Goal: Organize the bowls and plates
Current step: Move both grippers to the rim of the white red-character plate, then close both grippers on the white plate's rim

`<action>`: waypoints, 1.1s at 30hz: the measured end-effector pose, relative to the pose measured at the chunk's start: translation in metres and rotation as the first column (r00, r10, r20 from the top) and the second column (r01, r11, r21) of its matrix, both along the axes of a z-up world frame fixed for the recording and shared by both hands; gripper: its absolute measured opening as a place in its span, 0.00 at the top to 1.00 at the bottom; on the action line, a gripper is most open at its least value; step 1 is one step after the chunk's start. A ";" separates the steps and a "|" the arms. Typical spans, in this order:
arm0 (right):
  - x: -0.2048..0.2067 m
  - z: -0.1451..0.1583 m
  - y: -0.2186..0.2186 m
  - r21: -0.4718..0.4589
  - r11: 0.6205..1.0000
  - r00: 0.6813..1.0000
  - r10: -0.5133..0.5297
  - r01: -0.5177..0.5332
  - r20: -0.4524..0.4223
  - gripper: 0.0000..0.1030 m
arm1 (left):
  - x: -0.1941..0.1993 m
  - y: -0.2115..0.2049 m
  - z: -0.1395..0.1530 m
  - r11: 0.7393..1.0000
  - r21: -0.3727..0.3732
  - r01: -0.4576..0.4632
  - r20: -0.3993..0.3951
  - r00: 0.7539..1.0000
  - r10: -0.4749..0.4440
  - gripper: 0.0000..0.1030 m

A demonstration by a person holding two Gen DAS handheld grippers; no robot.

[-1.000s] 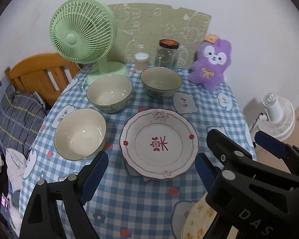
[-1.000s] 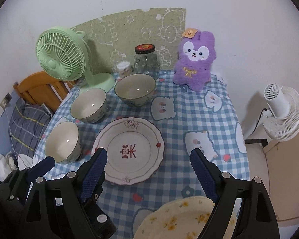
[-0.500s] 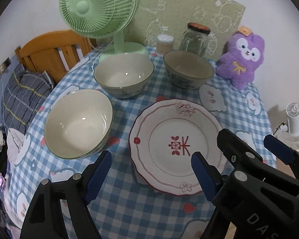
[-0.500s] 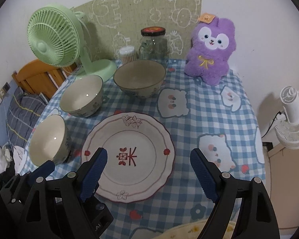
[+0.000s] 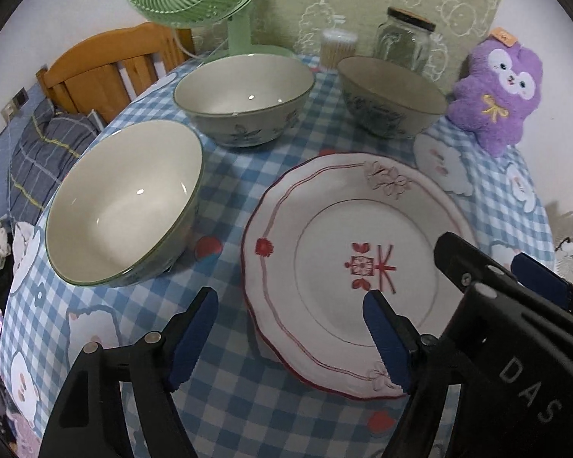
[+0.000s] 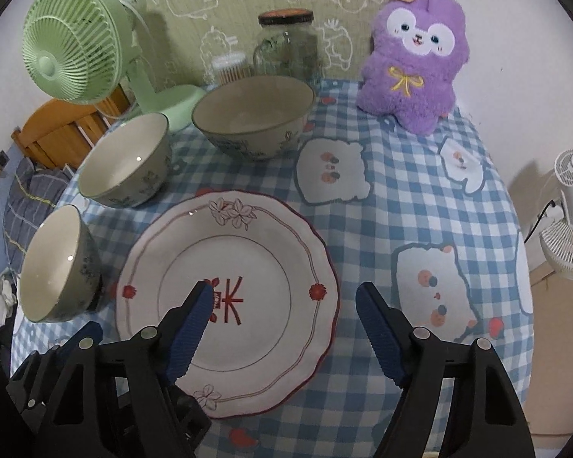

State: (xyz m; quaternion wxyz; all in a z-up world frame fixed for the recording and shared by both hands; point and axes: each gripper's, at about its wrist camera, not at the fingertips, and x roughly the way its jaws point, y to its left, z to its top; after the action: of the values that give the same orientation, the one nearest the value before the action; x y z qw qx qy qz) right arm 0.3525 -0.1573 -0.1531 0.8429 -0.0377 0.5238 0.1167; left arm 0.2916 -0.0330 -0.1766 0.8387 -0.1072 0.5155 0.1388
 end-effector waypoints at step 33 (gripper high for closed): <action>0.028 -0.042 -0.008 -0.040 0.999 0.997 -0.021 0.018 -0.069 0.65 | 0.018 0.010 -0.025 0.999 -0.049 -0.022 -0.029 0.999 0.021 0.46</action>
State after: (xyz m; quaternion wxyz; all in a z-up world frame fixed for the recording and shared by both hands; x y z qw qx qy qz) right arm 0.3803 -0.1652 -0.1954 0.8243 -0.0450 0.5555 0.0993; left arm 0.3094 -0.0233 -0.2011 0.8269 -0.1313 0.5295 0.1367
